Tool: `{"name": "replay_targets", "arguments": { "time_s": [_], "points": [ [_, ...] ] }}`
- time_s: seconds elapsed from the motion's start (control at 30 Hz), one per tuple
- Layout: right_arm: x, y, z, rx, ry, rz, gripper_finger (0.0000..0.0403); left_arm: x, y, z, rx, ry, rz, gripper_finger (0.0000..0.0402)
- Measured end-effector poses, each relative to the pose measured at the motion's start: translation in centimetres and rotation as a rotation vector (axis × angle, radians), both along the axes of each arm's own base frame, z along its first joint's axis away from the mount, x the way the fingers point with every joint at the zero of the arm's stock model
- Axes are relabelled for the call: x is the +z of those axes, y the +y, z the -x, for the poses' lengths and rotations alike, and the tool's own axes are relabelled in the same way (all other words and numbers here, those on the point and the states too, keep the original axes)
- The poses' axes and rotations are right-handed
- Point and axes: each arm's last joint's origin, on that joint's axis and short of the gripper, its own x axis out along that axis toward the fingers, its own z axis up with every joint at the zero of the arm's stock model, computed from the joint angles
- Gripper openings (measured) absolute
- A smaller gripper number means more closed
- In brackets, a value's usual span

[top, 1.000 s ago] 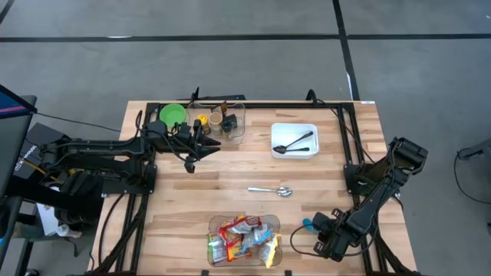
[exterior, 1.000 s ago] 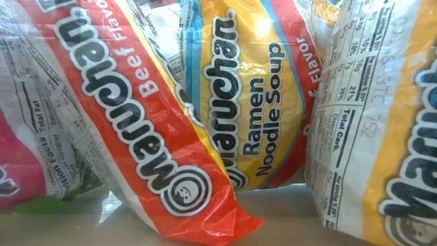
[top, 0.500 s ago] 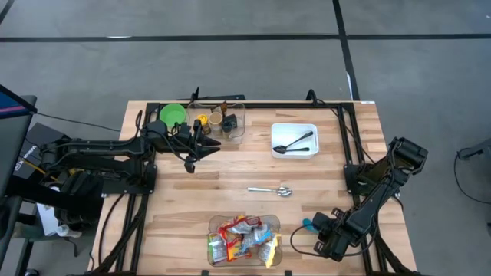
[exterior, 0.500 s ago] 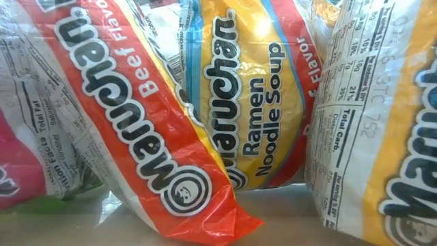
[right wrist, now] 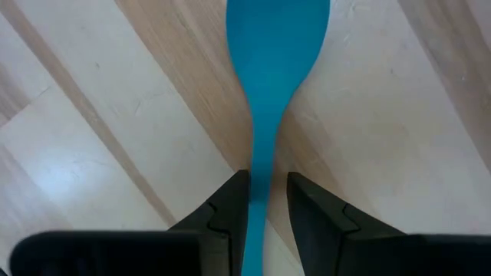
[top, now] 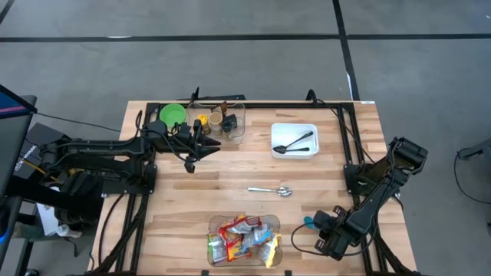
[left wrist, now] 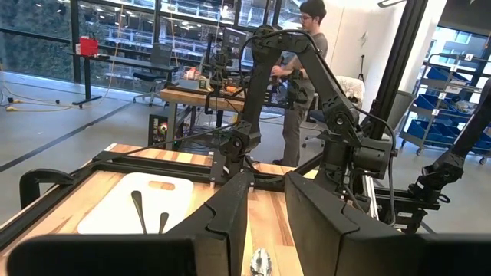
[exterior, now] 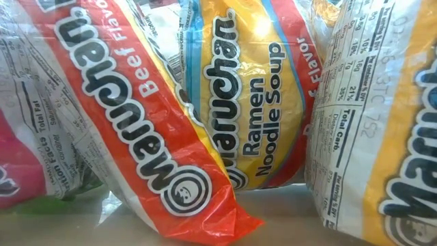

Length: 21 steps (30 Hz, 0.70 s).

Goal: Pick & Place Food Item
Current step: Put the blue baby spoon into the white bin

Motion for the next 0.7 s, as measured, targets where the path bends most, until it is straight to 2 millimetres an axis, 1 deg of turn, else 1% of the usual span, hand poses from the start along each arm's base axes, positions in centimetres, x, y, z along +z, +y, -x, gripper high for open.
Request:
{"name": "replay_targets", "arguments": {
  "time_s": [0.7],
  "points": [
    [-0.03, -0.31, 0.22, 0.0, 0.023, 0.033, 0.0086, 0.01, -0.01, 0.0, 0.0, 0.0, 0.0, 0.0085]
  ]
}}
